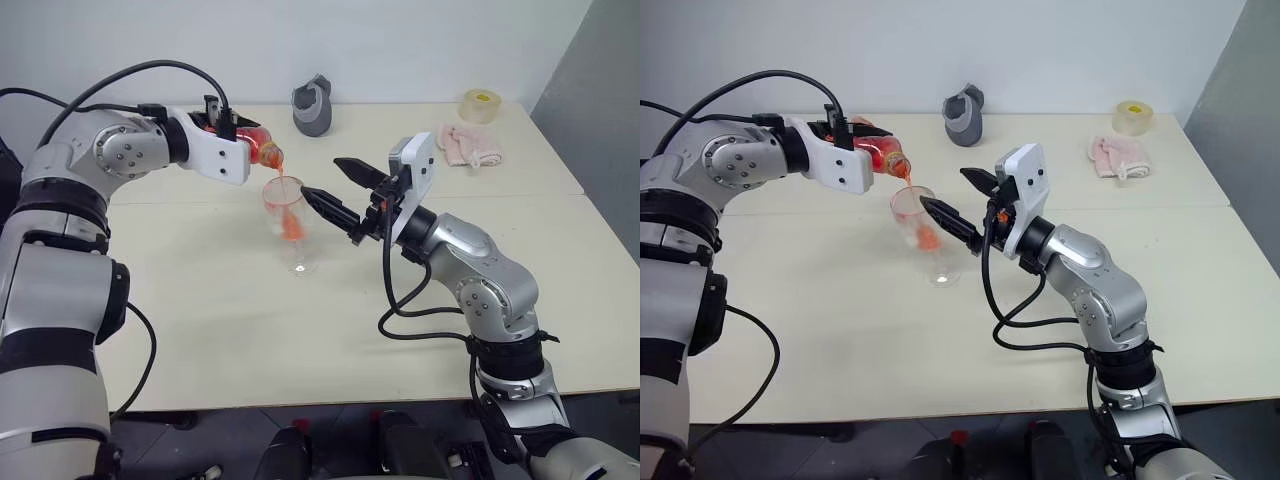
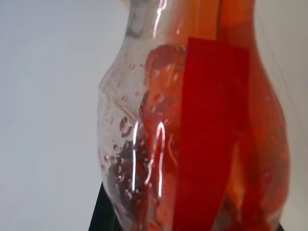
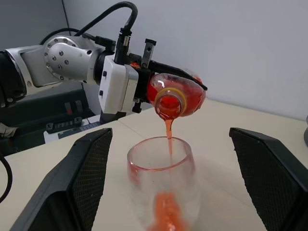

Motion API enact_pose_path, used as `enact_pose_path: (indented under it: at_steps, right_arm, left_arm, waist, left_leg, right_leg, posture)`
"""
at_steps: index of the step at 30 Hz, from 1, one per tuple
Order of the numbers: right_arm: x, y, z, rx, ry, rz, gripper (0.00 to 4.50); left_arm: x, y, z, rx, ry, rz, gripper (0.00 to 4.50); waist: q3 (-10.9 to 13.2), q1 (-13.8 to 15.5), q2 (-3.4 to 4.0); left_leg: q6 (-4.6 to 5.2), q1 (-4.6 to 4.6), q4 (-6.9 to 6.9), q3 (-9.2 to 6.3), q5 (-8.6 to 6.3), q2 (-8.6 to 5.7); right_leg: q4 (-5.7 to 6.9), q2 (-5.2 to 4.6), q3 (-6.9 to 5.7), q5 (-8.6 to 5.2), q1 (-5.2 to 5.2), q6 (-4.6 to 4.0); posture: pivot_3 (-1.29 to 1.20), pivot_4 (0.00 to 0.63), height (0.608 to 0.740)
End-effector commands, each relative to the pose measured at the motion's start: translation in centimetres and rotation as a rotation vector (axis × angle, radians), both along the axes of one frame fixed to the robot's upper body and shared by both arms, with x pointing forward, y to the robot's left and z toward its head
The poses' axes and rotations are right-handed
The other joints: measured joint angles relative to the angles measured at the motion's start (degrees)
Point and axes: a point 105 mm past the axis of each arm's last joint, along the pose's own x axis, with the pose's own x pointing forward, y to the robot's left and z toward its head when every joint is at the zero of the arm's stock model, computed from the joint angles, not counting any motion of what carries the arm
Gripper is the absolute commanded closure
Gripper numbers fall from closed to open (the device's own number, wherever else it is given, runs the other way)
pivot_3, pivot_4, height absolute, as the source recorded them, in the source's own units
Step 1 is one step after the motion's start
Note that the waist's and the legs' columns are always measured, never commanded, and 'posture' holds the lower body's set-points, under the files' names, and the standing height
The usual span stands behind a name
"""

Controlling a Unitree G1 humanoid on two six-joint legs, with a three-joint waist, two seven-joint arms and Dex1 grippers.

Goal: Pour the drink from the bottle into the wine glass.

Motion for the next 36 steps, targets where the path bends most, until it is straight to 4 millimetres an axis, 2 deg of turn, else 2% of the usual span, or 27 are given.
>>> enact_pose_path:
  at_steps: [1,17,36]
  right_arm:
    - [-0.43,-0.04,1.04,0.020,-0.051,0.006,0.32]
    - [-0.26,-0.22,1.07,0.018,-0.058,0.006,0.32]
    - [-0.54,-0.19,1.13,0.010,-0.068,0.019,0.32]
  left_arm:
    - [-0.34,0.20,2.53,-0.009,-0.078,-0.002,3.52]
    - [-0.33,0.52,3.41,0.029,-0.114,0.017,3.52]
    - [-0.34,0.30,3.40,0.055,-0.133,0.004,3.52]
  waist:
    - [0.00,0.00,0.00]
    - [0.00,0.00,0.00]
    - [0.00,0.00,0.00]
  left_leg:
    - [0.00,0.00,0.00,0.00,0.00,0.00]
    - [0.00,-0.01,0.00,0.02,0.00,0.00]
    - [0.00,-0.02,0.01,0.03,0.00,0.00]
  right_leg:
    - [0.00,0.00,0.00,0.00,0.00,0.00]
    - [0.03,0.00,0.00,0.00,-0.02,0.00]
    - [0.04,0.00,0.00,0.00,-0.03,0.01]
  posture:
    - [0.00,0.150,0.740]
    - [0.00,0.150,0.740]
    - [0.00,0.150,0.740]
